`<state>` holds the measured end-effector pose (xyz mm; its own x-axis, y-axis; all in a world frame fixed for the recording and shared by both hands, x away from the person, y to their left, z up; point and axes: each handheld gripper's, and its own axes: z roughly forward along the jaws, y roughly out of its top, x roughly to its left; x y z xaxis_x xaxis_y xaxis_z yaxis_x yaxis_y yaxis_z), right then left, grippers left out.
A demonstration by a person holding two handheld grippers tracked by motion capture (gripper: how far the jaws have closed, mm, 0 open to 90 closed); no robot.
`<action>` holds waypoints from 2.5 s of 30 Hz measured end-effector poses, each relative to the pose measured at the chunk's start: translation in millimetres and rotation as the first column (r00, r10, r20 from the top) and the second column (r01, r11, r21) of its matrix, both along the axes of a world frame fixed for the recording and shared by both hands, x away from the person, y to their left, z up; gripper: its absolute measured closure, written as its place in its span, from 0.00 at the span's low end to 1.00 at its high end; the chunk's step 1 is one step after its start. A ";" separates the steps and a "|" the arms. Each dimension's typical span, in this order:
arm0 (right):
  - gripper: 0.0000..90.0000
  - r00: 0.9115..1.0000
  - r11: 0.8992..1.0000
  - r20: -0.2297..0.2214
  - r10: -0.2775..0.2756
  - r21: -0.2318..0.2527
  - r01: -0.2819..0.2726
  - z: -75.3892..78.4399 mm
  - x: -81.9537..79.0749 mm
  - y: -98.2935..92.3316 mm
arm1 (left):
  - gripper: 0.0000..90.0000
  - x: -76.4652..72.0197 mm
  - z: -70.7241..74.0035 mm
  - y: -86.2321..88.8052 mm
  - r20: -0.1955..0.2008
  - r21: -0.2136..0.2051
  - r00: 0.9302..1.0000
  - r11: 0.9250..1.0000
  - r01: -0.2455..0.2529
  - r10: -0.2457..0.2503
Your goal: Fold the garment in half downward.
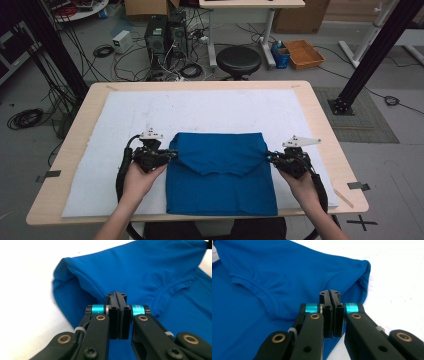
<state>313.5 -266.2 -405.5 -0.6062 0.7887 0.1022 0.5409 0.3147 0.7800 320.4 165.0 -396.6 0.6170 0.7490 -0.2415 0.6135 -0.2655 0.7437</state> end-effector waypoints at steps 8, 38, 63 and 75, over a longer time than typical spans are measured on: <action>1.00 0.998 0.998 0.023 0.055 0.008 -0.055 10.6 -45.6 -8.9 | 0.99 -44.5 8.8 6.8 -0.003 -0.031 0.998 0.997 0.070 -0.070; 0.99 0.993 0.989 0.048 0.107 -0.105 -0.102 -5.5 -98.9 -9.0 | 0.81 -82.1 -31.1 3.1 -0.110 0.046 0.993 0.998 0.037 -0.032; 1.00 0.987 0.979 0.021 0.156 -0.135 -0.152 -3.4 -103.2 -9.0 | 0.97 -96.0 -25.4 7.2 -0.125 0.024 0.987 0.995 0.101 -0.097; 0.86 0.981 0.973 0.015 0.193 -0.129 -0.190 -2.5 -100.6 -11.2 | 0.77 -88.0 -27.6 15.1 -0.126 0.029 0.990 0.997 0.068 -0.064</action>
